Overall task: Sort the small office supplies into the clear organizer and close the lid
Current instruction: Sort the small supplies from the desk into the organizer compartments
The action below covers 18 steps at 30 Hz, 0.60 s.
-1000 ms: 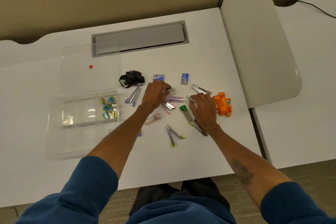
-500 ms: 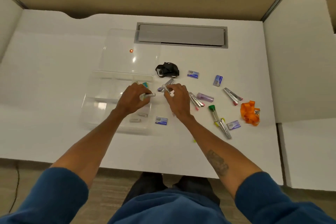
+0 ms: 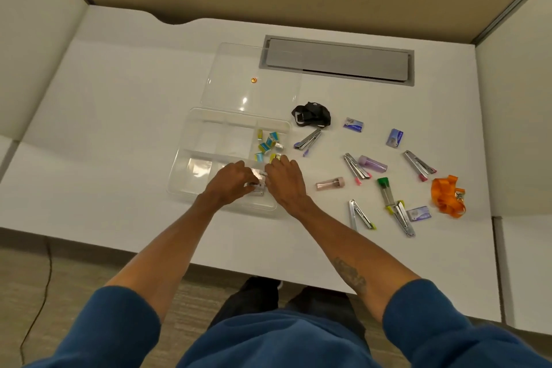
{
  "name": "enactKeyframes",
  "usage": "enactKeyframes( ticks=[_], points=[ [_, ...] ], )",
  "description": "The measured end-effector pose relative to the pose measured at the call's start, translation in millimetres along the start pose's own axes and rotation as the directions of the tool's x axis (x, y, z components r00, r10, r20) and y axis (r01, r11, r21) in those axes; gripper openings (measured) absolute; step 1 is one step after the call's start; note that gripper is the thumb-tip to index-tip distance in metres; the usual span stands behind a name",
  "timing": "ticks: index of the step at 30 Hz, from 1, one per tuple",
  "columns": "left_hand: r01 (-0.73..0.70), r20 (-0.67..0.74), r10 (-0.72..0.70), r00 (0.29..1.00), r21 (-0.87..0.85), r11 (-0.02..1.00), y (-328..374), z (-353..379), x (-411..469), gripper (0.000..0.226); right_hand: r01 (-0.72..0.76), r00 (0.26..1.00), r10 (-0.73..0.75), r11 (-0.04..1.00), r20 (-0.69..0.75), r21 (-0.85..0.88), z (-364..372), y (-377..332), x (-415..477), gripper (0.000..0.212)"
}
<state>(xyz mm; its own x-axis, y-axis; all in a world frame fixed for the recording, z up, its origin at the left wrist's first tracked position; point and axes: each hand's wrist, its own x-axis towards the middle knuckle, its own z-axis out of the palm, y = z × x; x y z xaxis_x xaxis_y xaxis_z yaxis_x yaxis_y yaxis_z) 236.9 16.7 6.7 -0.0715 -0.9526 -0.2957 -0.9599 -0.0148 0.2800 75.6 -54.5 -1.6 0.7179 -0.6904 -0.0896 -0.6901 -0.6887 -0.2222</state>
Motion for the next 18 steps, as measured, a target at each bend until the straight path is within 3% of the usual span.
enactKeyframes(
  ticks=[6, 11, 14, 18],
  points=[
    [0.016, 0.006, -0.016, 1.000, 0.027, 1.000, -1.3, 7.7, -0.1, 0.028, -0.012, 0.998, 0.014, 0.999, 0.059, -0.042, 5.3, -7.8, 0.9, 0.020],
    [0.052, -0.154, -0.060, 0.986, -0.055, 0.997, 5.7, 5.6, 0.8, 0.021, -0.002, 0.997, 0.004, 1.000, -0.072, 0.027, -6.0, 1.2, -6.7, 0.021],
    [0.044, -0.275, -0.068, 0.959, -0.093, 0.995, 19.3, 0.1, 9.2, 0.020, -0.097, 0.966, 0.128, 0.985, -0.222, 0.145, -14.6, 22.5, -17.1, 0.021],
    [-0.011, -0.341, -0.033, 0.939, -0.126, 0.992, 48.3, -7.6, 29.5, 0.018, -0.238, 0.922, 0.302, 0.935, -0.243, 0.262, -21.8, 69.0, -39.4, 0.024]
  ],
)
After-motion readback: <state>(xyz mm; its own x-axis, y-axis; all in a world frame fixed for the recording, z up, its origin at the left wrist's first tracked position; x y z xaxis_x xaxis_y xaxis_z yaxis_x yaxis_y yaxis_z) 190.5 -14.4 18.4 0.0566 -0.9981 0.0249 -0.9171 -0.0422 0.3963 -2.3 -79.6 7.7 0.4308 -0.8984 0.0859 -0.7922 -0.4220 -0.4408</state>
